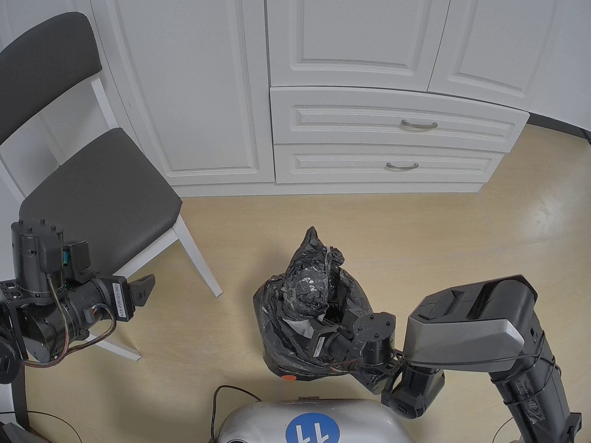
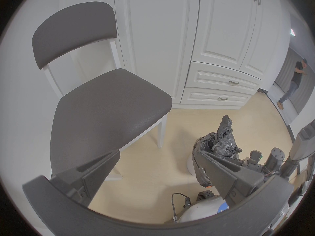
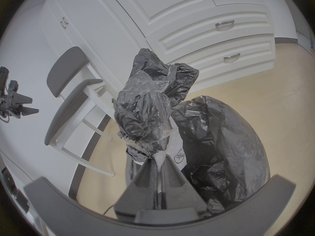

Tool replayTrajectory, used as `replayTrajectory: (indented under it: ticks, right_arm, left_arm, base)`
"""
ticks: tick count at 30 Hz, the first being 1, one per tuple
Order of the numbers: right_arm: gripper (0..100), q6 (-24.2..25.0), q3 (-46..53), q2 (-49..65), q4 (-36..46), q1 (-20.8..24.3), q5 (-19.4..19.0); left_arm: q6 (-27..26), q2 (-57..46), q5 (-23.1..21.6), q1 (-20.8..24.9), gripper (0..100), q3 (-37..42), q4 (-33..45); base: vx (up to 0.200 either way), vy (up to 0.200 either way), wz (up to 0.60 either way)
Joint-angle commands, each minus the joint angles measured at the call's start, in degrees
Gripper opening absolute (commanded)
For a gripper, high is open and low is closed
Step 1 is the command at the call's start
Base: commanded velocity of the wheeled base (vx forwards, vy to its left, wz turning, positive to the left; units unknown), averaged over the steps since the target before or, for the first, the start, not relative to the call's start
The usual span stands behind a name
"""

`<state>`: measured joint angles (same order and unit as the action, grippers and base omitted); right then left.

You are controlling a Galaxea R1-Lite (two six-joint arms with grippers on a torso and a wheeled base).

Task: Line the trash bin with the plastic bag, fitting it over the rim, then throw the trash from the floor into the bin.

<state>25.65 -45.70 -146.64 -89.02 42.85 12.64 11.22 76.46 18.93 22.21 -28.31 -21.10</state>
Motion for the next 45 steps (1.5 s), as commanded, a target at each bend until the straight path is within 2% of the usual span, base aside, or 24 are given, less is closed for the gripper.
replayTrajectory:
  ticks: [1, 7, 12, 18, 23, 27, 29, 32, 35, 39, 45]
  right_arm:
    - [0, 0.0, -0.4, -3.2, -1.0, -0.7, -0.1]
    - [0, 0.0, -0.4, -3.7, -1.0, -0.8, -0.2]
    - [0, -0.1, -4.2, -5.1, -1.0, -1.1, -0.2]
    - [0, -1.0, -14.1, -7.9, -1.0, -4.3, 0.4]
    - [0, -1.8, -13.8, -3.5, -1.0, -6.1, 0.1]
    - [0, -3.1, -10.0, 2.0, -1.0, -5.8, -0.3]
    - [0, -3.8, -9.9, 3.1, -1.0, -5.8, -0.4]
    - [0, -4.8, -10.3, 8.9, 6.9, -5.8, -0.5]
    - [0, -4.8, -9.3, 10.5, 9.3, -6.2, -0.5]
    - [0, -5.0, -6.6, 12.2, 9.3, -6.2, -0.5]
    - [0, -5.1, -3.3, 12.5, 9.7, -3.7, -0.5]
  left_arm:
    - [-0.1, 0.1, 0.1, -0.8, 100, -0.1, 0.0]
    - [-0.1, 0.4, 0.1, -0.7, 100, 0.0, 0.0]
    - [-0.1, 0.3, 0.1, -0.7, 100, 0.0, -0.1]
    - [0.0, 0.6, 0.0, -0.7, 100, 0.2, -1.3]
    - [0.1, 0.5, -0.2, -0.6, 100, 0.3, -1.6]
    - [0.1, -0.4, -5.5, -0.6, 100, 1.1, -1.6]
    - [0.3, -0.6, -6.5, -0.6, 100, 1.3, -1.6]
    - [0.3, -2.1, -10.0, -0.6, 100, 2.6, -1.6]
    - [0.1, -2.5, -12.3, -0.6, 100, 3.1, -1.6]
    - [0.1, -3.2, -13.2, -0.6, 100, 3.3, -1.2]
    - [-0.1, -3.2, -13.0, -0.9, 100, 5.5, -1.6]
  base:
    - [0.0, 0.0, 0.0]
    - [0.0, 0.0, 0.0]
    - [0.0, 0.0, 0.0]
    - [0.0, 0.0, 0.0]
    - [0.0, 0.0, 0.0]
    - [0.0, 0.0, 0.0]
    - [0.0, 0.0, 0.0]
    - [0.0, 0.0, 0.0]
    - [0.0, 0.0, 0.0]
    - [0.0, 0.0, 0.0]
    - [0.0, 0.0, 0.0]
